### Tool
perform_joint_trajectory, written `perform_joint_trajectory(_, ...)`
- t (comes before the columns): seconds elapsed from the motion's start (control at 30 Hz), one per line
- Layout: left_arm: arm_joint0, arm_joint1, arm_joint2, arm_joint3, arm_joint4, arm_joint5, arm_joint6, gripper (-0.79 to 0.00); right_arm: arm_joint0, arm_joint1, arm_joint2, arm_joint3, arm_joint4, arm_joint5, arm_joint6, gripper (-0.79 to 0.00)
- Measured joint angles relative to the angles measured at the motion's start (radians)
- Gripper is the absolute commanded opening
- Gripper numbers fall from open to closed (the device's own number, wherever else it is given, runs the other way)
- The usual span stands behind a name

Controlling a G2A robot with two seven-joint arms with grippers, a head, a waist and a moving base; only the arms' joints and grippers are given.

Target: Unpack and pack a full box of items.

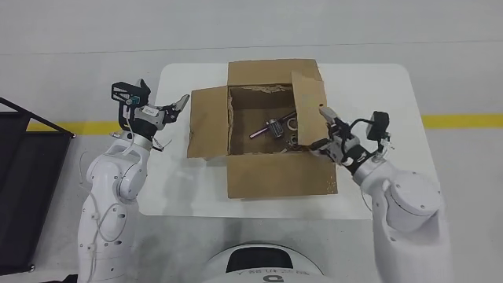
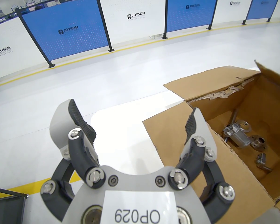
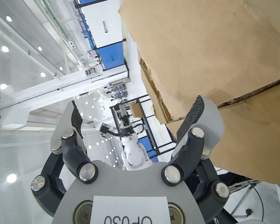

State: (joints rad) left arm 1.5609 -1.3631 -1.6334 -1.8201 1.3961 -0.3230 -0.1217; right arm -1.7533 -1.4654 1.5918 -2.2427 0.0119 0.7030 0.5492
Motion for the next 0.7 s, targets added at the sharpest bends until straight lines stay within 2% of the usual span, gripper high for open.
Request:
perform_joint_trajectory(0.33,0.000,0.003,-0.006,-0.002,0.009,0.004,0.001,0.000,0.090,0.009,-0.096,0.048,-0.070,0.091,-0.090,0.000)
perform_joint_trajectory(0.4,0.009,0.015,-0.019,0.007,0.088,0.008,0.028,0.000,0.094,0.010,-0.108,0.046,-0.081,0.099,-0.111,0.000)
perform_joint_trajectory(0.47,0.026,0.025,-0.028,0.039,0.251,-0.006,0.063,0.000,0.094,0.010,-0.109,0.046,-0.082,0.100,-0.111,0.000)
perform_joint_trajectory(0.57,0.041,0.043,-0.036,0.091,0.488,-0.061,0.076,0.000,0.094,0.010,-0.108,0.046,-0.081,0.099,-0.110,0.000)
perform_joint_trajectory(0.7,0.046,0.060,-0.018,0.155,0.681,-0.147,0.098,0.000,0.094,0.010,-0.108,0.046,-0.081,0.099,-0.110,0.000)
